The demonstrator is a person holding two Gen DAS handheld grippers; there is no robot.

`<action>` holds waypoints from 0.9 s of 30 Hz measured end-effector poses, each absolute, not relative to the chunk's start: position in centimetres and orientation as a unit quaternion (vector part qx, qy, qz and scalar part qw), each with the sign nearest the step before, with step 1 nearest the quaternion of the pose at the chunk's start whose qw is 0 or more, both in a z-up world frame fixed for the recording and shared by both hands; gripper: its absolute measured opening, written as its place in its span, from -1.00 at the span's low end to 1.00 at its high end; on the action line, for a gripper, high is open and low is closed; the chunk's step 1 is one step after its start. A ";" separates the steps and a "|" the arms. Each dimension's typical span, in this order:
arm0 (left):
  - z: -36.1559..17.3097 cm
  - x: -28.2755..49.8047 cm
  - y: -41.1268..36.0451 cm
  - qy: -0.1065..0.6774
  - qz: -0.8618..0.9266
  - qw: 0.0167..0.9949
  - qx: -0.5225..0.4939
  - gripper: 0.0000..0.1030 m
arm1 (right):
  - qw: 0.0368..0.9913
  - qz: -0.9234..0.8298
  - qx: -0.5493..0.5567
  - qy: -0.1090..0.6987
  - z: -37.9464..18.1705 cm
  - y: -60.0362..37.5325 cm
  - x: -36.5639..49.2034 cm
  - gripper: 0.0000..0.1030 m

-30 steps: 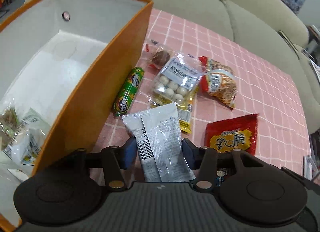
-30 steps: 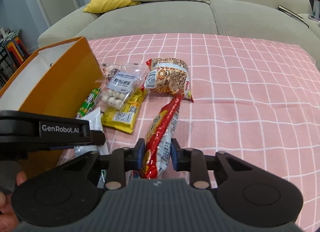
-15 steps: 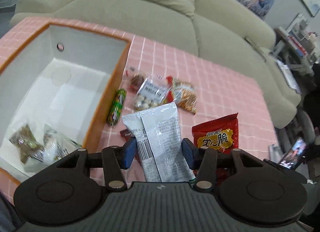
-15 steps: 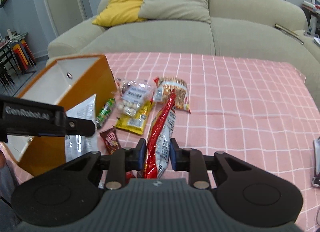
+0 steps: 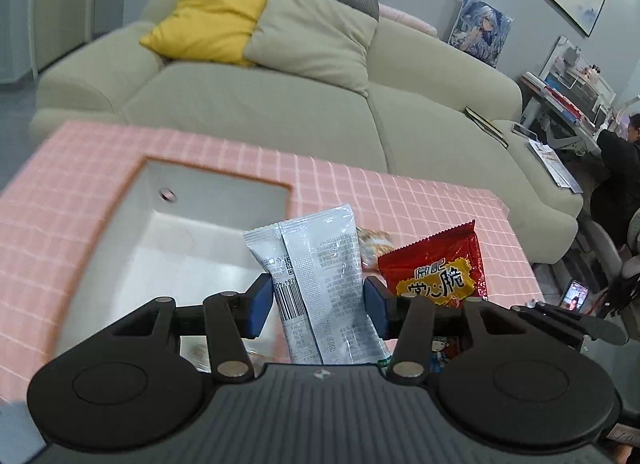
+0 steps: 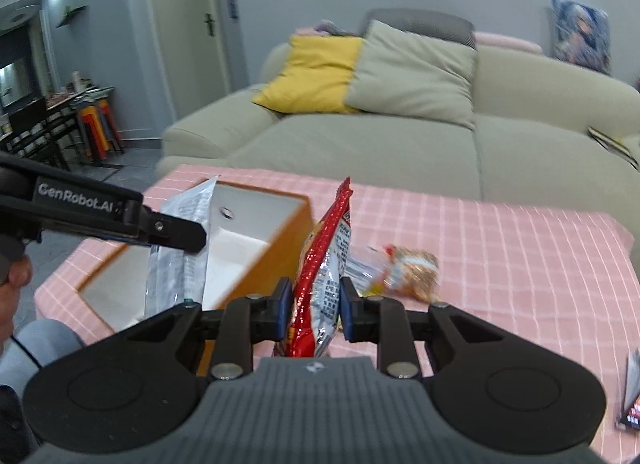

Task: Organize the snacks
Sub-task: 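Lower both held packs into the box and open both grippers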

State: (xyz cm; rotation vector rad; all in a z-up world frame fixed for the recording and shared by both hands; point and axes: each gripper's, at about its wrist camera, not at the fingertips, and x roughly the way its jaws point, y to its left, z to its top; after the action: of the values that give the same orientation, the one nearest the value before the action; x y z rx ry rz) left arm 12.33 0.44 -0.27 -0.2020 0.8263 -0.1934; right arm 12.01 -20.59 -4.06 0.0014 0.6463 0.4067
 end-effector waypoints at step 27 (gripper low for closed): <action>-9.1 22.5 8.1 0.533 -0.032 0.844 0.043 0.09 | 0.868 0.256 -0.100 0.414 -9.3 -3.9 22.0 -0.59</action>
State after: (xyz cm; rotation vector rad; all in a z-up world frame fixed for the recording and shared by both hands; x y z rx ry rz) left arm 22.50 8.12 -9.13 0.0900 1.1261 -0.0670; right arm 21.96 -3.90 -9.35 -0.2102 0.8662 0.5361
